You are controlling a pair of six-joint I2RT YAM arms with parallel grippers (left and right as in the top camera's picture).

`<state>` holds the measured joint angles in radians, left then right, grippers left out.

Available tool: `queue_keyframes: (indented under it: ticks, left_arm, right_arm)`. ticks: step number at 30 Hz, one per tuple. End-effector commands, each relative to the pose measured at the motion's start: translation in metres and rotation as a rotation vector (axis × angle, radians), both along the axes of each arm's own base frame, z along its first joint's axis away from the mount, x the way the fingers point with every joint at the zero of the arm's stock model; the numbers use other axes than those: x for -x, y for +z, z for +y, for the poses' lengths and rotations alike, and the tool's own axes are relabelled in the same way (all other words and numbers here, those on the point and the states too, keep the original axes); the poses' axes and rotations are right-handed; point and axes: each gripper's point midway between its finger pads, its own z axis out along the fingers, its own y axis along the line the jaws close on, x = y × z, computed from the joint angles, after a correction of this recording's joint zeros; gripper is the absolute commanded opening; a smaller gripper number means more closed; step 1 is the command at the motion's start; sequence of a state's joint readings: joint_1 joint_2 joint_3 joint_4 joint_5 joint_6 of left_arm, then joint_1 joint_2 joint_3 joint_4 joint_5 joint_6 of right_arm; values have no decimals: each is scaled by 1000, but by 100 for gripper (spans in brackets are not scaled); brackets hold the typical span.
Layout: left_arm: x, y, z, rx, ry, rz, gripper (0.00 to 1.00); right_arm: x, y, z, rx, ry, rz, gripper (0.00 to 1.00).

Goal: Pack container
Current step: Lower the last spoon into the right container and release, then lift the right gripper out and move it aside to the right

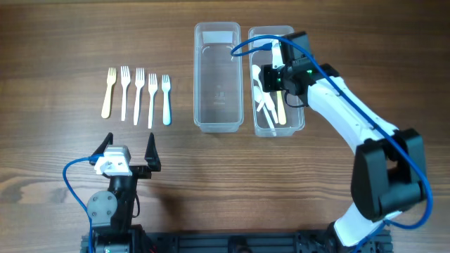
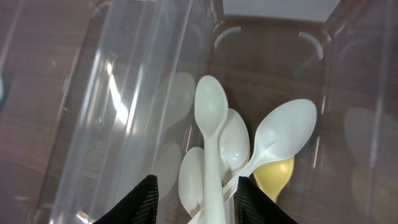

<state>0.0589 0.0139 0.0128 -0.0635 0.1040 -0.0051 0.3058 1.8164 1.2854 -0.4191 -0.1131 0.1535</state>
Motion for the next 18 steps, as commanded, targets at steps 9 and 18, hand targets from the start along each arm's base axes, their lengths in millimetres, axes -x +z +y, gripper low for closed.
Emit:
queue_keyframes:
  ticks: [9,18]
  left_arm:
    - [0,-2,-4,7,-22,0,100]
    - [0,-2,-4,7,-22,0,100]
  right_arm:
    - [28,148,-159,296,-440,-279,40]
    - [67,133,-247,379,-601,-125,93]
